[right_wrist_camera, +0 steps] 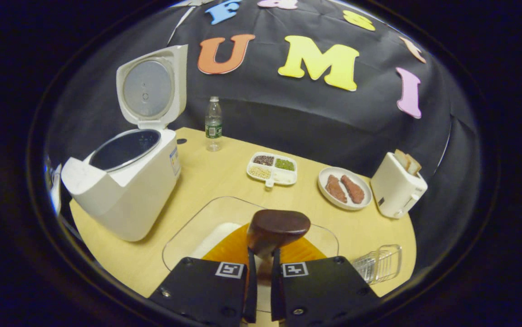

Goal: Close the left gripper, press the button to open the rice cooker; take a wooden spoon from the chopstick holder with the right hand, scoop a spoonful of rice and pour it into the rice cooker, then put the wooden spoon back into the chopstick holder.

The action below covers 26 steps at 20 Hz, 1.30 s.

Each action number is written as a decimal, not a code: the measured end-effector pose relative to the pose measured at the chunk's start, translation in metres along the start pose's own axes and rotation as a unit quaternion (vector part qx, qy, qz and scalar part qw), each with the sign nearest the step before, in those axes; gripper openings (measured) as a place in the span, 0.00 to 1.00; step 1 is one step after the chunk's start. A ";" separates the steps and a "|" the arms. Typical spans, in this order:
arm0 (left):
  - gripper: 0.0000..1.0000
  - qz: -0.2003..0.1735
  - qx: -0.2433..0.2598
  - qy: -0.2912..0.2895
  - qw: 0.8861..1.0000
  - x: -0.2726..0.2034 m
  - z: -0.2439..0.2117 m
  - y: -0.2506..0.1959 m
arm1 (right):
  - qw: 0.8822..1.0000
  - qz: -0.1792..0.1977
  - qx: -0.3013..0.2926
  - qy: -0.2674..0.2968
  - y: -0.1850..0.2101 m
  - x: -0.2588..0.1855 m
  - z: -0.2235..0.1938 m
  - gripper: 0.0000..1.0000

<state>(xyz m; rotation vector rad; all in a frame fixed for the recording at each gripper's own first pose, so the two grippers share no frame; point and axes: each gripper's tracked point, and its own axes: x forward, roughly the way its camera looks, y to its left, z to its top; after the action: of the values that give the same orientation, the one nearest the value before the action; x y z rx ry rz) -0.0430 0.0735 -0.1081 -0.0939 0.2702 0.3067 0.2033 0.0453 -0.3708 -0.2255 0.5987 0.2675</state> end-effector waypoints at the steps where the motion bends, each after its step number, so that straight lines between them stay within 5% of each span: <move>1: 0.94 0.000 0.001 0.002 1.000 0.001 -0.001 0.000 | 1.000 0.007 0.022 0.000 0.000 0.001 0.001 0.18; 9: 0.94 -0.015 0.009 0.015 1.000 0.005 -0.005 -0.023 | 0.976 0.079 0.205 -0.004 0.008 0.001 0.006 0.17; 11: 0.94 -0.017 0.010 0.016 1.000 0.006 -0.004 -0.028 | 0.960 0.100 0.260 -0.004 0.002 0.002 0.004 0.17; 15: 0.94 -0.019 0.016 0.020 0.999 0.003 -0.003 -0.039 | 0.912 0.136 0.387 0.001 -0.013 0.007 -0.003 0.17; 20: 0.94 -0.023 0.022 0.018 0.999 0.002 -0.001 -0.058 | 0.885 0.156 0.438 -0.007 -0.032 -0.005 -0.004 0.17; 26: 0.94 -0.034 0.015 0.014 0.999 0.003 0.002 -0.081 | 0.871 0.164 0.463 -0.032 -0.067 -0.033 0.007 0.17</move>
<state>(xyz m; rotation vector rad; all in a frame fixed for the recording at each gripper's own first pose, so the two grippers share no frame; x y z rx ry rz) -0.0147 -0.0023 -0.1032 -0.0775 0.2985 0.2335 0.2016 -0.0214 -0.3371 0.8213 0.6387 0.2852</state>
